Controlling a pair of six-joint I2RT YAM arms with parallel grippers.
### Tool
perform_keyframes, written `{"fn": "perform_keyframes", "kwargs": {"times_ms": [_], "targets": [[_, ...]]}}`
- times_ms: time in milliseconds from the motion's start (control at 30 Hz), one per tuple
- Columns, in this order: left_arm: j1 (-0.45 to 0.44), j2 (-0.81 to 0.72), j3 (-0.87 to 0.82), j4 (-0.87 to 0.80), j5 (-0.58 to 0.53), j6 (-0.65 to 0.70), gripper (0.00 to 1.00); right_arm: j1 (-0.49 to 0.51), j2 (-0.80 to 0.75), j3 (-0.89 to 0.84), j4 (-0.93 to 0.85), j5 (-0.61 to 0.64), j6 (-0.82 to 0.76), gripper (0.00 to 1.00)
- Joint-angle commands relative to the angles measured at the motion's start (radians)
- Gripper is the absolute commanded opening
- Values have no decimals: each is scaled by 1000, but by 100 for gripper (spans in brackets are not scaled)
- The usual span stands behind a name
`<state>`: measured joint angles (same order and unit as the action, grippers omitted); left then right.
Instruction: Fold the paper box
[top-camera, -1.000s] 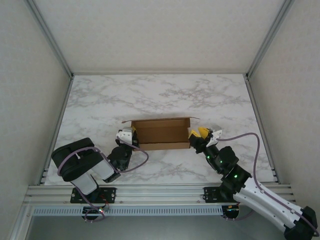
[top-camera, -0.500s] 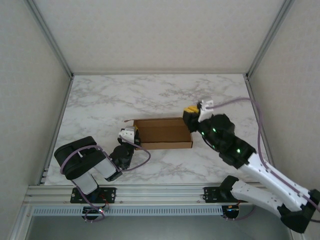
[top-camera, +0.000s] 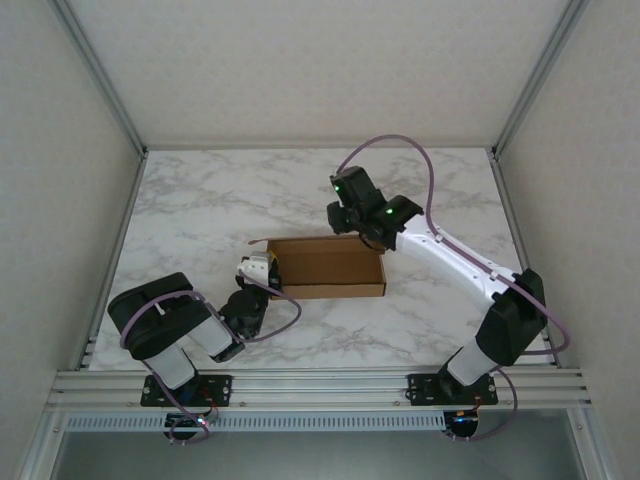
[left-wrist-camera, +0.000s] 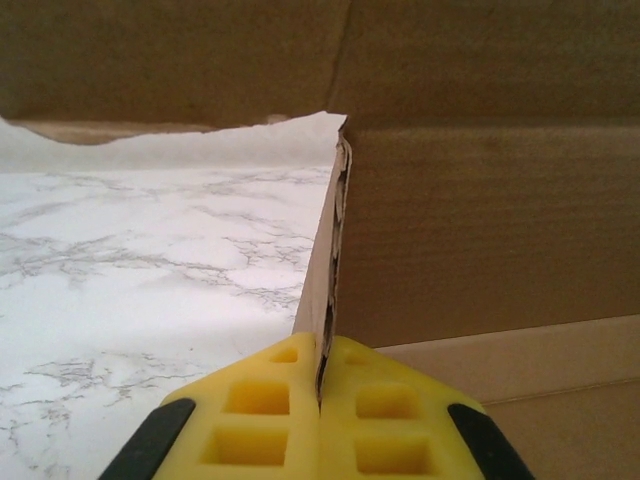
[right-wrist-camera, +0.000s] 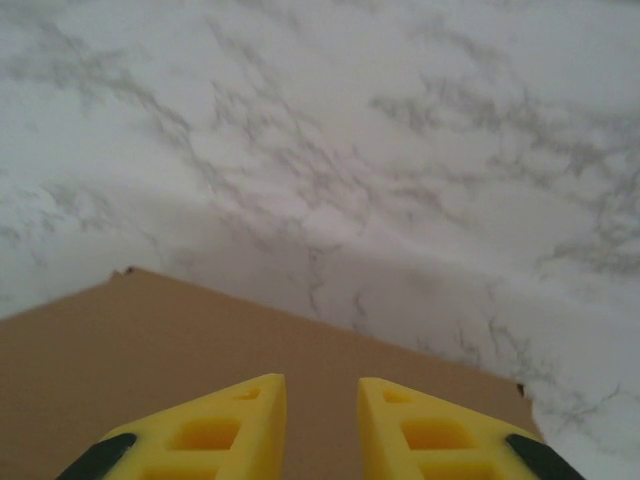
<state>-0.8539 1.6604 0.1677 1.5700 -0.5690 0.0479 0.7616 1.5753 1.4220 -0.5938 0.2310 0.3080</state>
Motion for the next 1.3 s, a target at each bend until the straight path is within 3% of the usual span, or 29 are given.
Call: {"fn": "perform_keyframes", "kwargs": {"times_ms": [0, 200, 400, 533, 800, 1067, 1167, 1267], "targets": [[-10, 2, -3, -166, 17, -47, 13, -1, -4, -46, -12, -54, 45, 26], [-16, -67, 34, -347, -10, -135, 37, 0, -9, -155, 65, -72, 82, 25], [-17, -210, 31, -563, 0, -247, 47, -1, -15, -247, 141, -80, 117, 24], [-17, -307, 26, -697, -37, -322, 47, 1, -2, -274, 167, -81, 126, 24], [-16, -515, 6, -916, -111, -557, 37, -1, -6, -305, 198, -37, 104, 24], [-11, -742, 54, -1289, -354, -754, 38, 1, -14, -328, 215, -61, 93, 25], [-5, -793, 115, -1413, -463, -765, 39, 2, -2, -339, 213, -91, 86, 25], [6, -814, 168, -1410, -508, -663, 40, 8, 5, -356, 217, -95, 79, 25]]}}
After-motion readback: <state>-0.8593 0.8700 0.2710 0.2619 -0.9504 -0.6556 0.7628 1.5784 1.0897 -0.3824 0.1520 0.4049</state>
